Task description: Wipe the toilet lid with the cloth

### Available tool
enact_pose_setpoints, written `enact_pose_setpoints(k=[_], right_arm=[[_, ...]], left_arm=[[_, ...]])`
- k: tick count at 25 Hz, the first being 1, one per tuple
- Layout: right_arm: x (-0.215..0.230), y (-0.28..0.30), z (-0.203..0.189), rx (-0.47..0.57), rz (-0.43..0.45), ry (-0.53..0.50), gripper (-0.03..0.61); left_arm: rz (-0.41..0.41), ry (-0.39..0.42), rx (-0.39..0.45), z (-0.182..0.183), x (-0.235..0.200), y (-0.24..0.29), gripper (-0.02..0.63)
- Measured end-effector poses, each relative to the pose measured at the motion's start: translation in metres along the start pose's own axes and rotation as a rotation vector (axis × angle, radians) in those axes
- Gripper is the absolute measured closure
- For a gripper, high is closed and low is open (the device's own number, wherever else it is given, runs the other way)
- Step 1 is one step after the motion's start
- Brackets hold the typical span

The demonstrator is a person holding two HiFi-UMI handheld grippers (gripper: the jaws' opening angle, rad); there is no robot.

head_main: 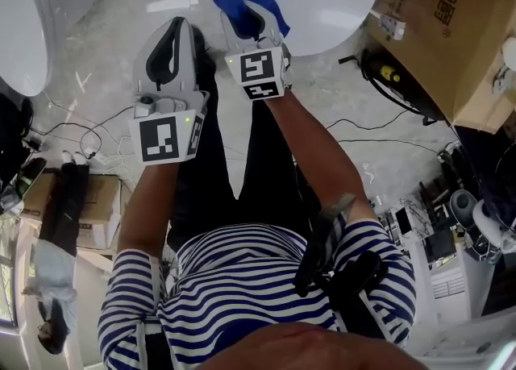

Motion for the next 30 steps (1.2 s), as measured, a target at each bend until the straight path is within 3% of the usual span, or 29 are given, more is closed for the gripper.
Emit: enact_pose_setpoints(k=[7,17,23,30], right_arm=[[-0.028,0.013,0.012,0.006,0.027,-0.039,0.463],[-0.034,0.016,0.015,-0.008,0.038,-0.049,0.463],[-0.016,-0.008,0.027,0.033,0.042,-0.004,0.463],[0.035,-0.075,0.03,0.103,-0.044,0.041,0.463]], left_arm=[[0.017,-0.018,0.0,-0.007,-0.025,-0.009,0.612],[0.02,-0.027,0.005,-0.006,-0.032,-0.011,0.612],[0.006,-0.012,0.015,0.001,-0.018,-0.009,0.612],[-0.038,0.022,0.025,0.022,0.024,0.0,0.612]])
Point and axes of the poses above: the fingertips, and each gripper's own axes: y forward along the fingers, x to its right, z out of its top, the point moved 7 cm from there along -y, backward along the fingers, and after that the axes turned 15 degrees about -x, right-handed, at the moved point
